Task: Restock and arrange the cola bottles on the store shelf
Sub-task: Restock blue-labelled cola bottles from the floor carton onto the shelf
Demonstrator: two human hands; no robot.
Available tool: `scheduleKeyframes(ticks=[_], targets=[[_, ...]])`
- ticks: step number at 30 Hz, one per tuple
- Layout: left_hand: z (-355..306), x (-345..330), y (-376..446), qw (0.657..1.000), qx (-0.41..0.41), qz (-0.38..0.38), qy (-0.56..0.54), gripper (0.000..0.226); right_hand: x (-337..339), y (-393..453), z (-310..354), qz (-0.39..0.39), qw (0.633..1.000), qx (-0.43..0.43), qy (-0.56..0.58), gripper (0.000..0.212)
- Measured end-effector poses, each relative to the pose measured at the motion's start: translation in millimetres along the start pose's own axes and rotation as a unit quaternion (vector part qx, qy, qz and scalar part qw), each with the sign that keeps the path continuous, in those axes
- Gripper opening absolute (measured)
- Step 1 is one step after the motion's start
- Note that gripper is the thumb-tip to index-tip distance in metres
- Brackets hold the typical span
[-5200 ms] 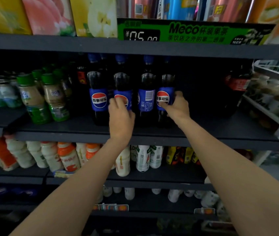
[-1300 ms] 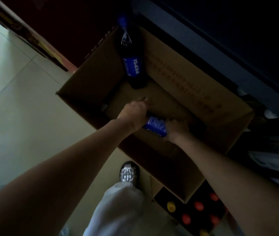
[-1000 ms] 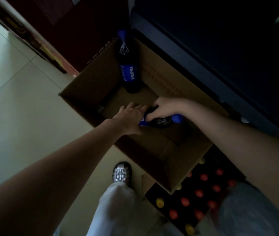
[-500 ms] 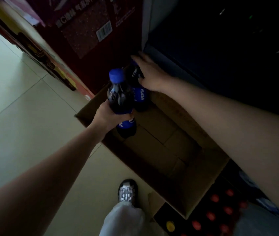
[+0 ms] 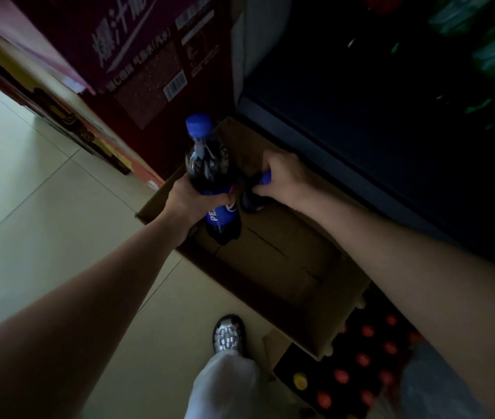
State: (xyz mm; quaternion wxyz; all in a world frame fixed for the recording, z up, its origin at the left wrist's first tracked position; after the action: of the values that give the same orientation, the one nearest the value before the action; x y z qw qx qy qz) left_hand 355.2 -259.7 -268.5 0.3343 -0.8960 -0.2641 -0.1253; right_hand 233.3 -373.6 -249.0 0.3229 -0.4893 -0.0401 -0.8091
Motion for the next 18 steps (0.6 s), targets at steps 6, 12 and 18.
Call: scheduleKeyframes(ticks=[6, 12, 18], targets=[[-83, -14, -108, 0.994, -0.04, 0.058, 0.082, 0.065, 156, -122, 40, 0.006, 0.998, 0.06, -0.019, 0.028], [-182, -62, -313, 0.956, -0.148, 0.195, 0.165, 0.071, 302, -327, 69, -0.032, 0.986, 0.131, -0.095, 0.025], [-269, -119, -554, 0.925, -0.21, 0.302, 0.096, 0.055, 507, -565, 89, -0.159, 0.974, 0.105, -0.121, 0.013]])
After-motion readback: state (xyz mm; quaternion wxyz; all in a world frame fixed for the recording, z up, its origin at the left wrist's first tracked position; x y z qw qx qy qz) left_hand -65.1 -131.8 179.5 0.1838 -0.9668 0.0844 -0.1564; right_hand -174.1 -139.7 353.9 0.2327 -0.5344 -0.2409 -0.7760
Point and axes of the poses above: each hand's wrist, its own y-axis towards the middle knuckle, its own x-axis out of the back of the hand, z = x × y, the point moved 9 cm from there along y, towards the middle knuckle, and after that the axes turned 7 degrees about -z, right-handed, at the moved point
